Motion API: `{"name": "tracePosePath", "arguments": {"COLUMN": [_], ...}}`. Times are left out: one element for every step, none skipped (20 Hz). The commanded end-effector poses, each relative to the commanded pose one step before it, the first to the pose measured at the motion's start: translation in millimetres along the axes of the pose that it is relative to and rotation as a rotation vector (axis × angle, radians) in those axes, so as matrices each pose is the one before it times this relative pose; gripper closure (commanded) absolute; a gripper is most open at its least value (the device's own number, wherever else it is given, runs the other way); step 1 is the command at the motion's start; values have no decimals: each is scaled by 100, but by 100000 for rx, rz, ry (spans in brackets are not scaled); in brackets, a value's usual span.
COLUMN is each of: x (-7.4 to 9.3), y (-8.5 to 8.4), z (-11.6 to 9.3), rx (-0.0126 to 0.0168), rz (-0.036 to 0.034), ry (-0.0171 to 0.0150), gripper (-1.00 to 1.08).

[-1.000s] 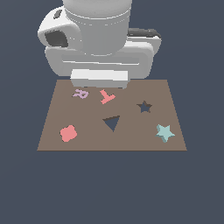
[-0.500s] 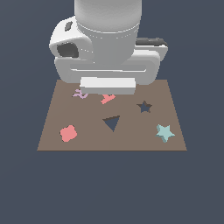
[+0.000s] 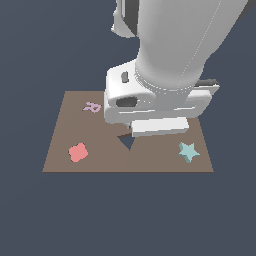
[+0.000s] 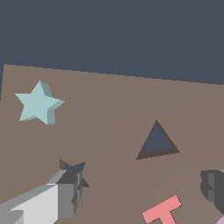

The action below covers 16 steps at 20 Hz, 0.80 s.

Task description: Insert a designated object into the corresponding slot on a board.

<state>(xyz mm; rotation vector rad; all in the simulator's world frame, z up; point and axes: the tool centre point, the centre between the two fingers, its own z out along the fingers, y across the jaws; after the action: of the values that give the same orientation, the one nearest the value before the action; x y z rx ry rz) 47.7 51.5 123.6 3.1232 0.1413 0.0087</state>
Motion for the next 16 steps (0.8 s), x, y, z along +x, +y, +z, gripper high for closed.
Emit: {"name": "tracePosePath", "arguments": {"x": [1133,499,495,466,437,408,379,350,322,295,268,243,219,196,173,151], "y": [-2096,-857,-848,-794,-738,-685,-635,-581,-532,-482,-440,-393,-353,-311,-274,-235], "z": [1376,569,560,523,486,450,415,380,346,314,283,254,226,199,174,151], "rx": [369,132,126,115,104,94,85,76,69,61,55,48,42,37,32,27], "rz": [-3095,-1292,-1282,-1204,-1123,-1045,-973,-892,-820,-744,-681,-612,-551,-487,-430,-371], "ry": [-77,-26,-26,-25,-23,-22,-20,-19,-17,-16,-14,-13,-12,-10,-9,-8], "gripper": [-92,-92,-92,-92,-92,-92,-92,-92,-92,-92,-92,-92,-92,-92,-92,-92]}}
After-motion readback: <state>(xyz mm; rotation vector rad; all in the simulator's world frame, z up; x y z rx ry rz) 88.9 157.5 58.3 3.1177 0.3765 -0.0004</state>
